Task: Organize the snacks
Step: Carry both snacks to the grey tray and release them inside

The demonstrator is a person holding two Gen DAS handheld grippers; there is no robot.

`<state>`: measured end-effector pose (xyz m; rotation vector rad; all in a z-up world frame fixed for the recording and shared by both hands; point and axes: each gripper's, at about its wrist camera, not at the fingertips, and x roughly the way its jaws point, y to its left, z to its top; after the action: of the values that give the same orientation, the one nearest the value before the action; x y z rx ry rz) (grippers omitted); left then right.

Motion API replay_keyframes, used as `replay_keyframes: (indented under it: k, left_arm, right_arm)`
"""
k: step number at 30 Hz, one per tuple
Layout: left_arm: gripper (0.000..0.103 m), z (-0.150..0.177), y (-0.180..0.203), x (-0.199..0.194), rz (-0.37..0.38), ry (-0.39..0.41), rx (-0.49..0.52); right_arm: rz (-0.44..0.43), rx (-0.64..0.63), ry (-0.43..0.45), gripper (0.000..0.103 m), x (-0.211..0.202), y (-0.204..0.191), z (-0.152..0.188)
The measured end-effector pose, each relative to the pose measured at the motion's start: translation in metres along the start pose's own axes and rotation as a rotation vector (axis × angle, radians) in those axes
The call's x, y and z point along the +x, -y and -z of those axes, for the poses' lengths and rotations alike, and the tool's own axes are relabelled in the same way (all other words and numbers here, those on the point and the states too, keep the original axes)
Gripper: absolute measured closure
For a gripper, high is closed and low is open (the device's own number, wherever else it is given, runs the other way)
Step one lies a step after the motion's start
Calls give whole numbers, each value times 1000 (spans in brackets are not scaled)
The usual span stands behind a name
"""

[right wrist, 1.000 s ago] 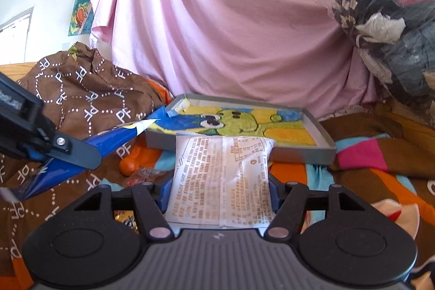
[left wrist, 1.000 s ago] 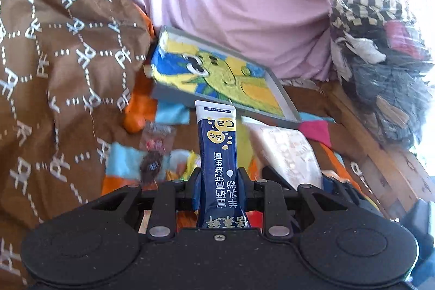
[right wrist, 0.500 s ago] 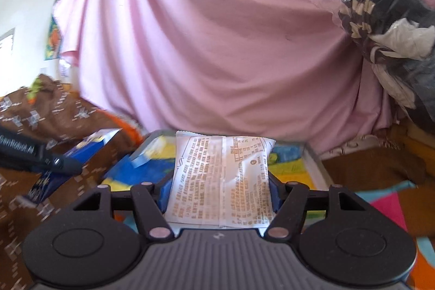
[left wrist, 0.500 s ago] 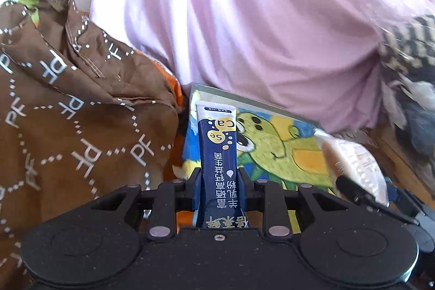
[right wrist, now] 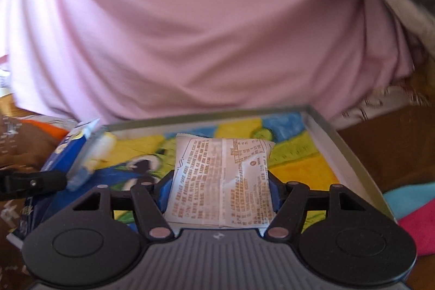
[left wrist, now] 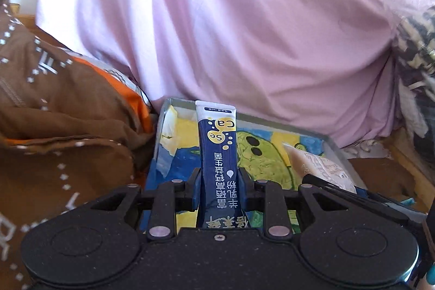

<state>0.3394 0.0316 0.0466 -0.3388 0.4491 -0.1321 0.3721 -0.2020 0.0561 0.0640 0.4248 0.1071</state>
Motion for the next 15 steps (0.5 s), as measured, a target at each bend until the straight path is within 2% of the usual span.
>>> replay_keyframes:
  k: [3, 11, 13, 15]
  left_arm:
    - [74, 3, -2, 13, -10, -10, -12]
    - [74, 9, -2, 32, -35, -46, 2]
    - [73, 9, -2, 36, -39, -57, 5]
    - [68, 8, -2, 38, -44, -73, -8]
  right_arm:
    - [27, 3, -13, 33, 9, 6, 5]
    - [21, 0, -13, 32, 12, 4, 15]
    - [22, -2, -6, 29, 12, 4, 14]
    - [23, 3, 12, 17, 9, 4, 11]
